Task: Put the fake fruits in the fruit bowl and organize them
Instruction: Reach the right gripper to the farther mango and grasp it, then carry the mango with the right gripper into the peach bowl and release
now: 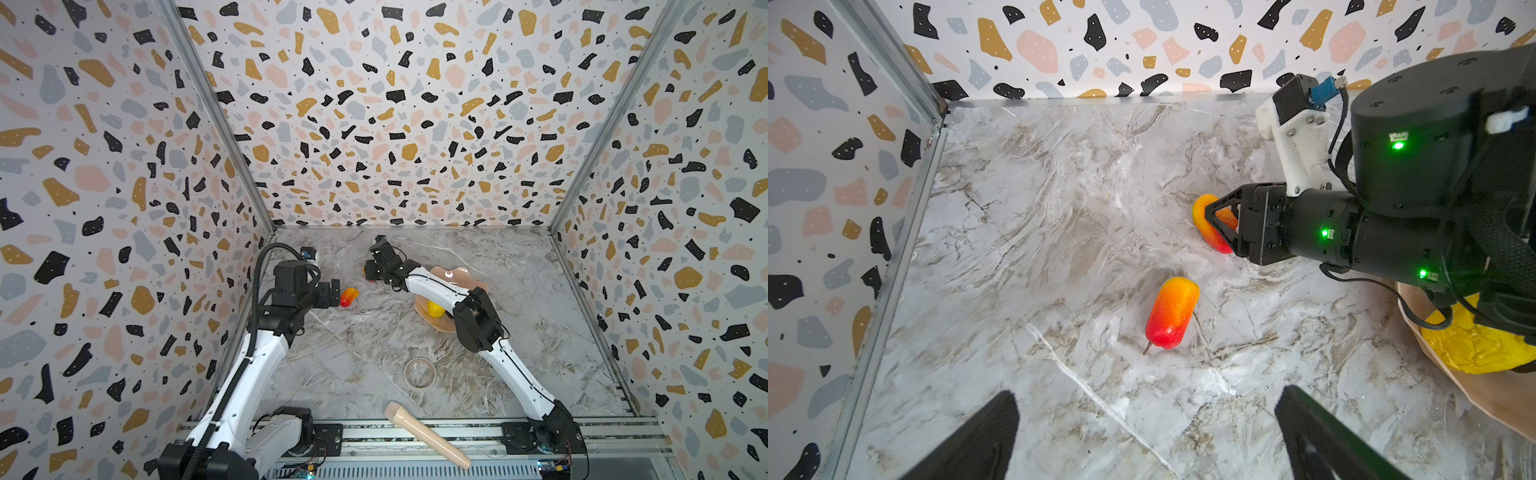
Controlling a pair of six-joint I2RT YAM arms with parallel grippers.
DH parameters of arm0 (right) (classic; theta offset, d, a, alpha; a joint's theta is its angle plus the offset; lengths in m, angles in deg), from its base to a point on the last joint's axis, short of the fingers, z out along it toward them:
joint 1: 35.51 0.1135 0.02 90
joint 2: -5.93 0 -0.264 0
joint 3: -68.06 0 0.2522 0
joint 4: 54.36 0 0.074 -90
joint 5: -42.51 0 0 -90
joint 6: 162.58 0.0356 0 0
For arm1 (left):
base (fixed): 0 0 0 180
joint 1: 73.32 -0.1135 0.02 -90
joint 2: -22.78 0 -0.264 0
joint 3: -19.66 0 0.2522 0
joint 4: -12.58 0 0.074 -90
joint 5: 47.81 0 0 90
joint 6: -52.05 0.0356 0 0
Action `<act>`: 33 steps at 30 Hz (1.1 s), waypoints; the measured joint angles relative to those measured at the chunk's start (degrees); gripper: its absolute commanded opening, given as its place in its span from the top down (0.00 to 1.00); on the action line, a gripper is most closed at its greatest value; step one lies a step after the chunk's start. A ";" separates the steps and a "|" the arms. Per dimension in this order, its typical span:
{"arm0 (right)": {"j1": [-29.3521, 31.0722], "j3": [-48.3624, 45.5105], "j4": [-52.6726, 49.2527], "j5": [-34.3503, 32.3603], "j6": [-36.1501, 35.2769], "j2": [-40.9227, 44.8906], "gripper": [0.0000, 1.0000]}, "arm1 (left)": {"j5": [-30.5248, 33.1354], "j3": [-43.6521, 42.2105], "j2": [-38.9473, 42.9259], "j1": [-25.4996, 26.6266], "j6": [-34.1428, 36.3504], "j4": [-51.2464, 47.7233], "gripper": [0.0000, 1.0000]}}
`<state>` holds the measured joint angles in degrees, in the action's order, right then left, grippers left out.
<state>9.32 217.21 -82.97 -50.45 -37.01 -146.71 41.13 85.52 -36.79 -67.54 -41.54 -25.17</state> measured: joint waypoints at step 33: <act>-0.20 -0.22 4.31 10.95 -0.11 -1.90 0.68 | 0.04 0.00 0.13 0.00 0.00 0.00 0.01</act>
<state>9.13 216.99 -78.66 -39.50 -37.12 -148.61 41.17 85.52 -36.66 -67.54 -41.54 -25.17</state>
